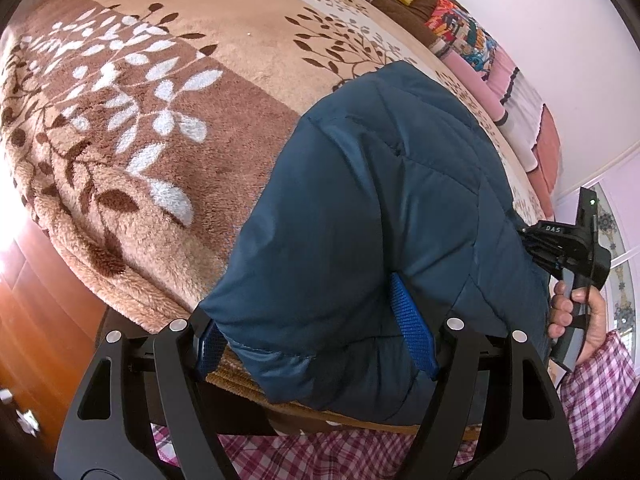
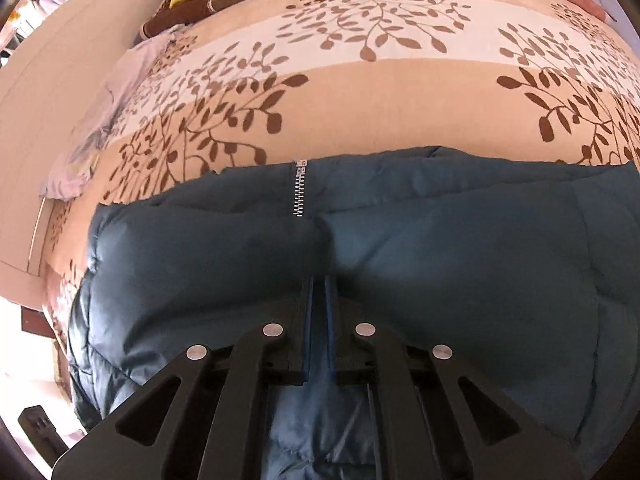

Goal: Fold large clothes

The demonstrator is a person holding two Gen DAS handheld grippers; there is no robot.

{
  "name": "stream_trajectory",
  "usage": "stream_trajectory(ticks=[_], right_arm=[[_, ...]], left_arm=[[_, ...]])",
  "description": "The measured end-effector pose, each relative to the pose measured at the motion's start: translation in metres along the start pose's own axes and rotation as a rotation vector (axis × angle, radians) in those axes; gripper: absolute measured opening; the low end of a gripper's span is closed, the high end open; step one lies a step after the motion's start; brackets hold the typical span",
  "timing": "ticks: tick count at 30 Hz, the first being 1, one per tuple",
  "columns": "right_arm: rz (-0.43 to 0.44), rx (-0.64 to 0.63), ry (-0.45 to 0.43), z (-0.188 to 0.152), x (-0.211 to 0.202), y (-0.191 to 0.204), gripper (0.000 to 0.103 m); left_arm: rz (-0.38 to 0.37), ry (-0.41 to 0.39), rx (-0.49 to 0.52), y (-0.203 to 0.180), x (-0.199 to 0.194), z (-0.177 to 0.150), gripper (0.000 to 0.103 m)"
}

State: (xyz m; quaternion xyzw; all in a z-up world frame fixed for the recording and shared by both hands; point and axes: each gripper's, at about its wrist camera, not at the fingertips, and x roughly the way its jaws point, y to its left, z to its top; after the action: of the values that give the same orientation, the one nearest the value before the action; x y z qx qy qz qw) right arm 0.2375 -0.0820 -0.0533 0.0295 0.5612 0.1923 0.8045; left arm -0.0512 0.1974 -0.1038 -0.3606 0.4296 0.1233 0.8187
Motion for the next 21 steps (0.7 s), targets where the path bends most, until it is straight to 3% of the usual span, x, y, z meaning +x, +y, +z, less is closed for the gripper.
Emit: stream_trajectory(ticks=[6, 12, 16, 21], right_arm=[[-0.004, 0.01, 0.007, 0.001, -0.001, 0.0, 0.006], [0.06, -0.026, -0.074, -0.02, -0.053, 0.009, 0.006], [0.091, -0.033, -0.038, -0.046, -0.063, 0.008, 0.006], [0.094, -0.005, 0.048, -0.063, -0.037, 0.005, 0.006]], left_arm=[[0.007, 0.007, -0.007, -0.001, 0.001, -0.001, 0.073], [0.014, 0.004, -0.007, -0.002, 0.0, 0.0, 0.073], [0.012, 0.005, -0.009, -0.002, 0.0, -0.001, 0.073], [0.02, 0.003, -0.003, -0.003, -0.003, -0.003, 0.073]])
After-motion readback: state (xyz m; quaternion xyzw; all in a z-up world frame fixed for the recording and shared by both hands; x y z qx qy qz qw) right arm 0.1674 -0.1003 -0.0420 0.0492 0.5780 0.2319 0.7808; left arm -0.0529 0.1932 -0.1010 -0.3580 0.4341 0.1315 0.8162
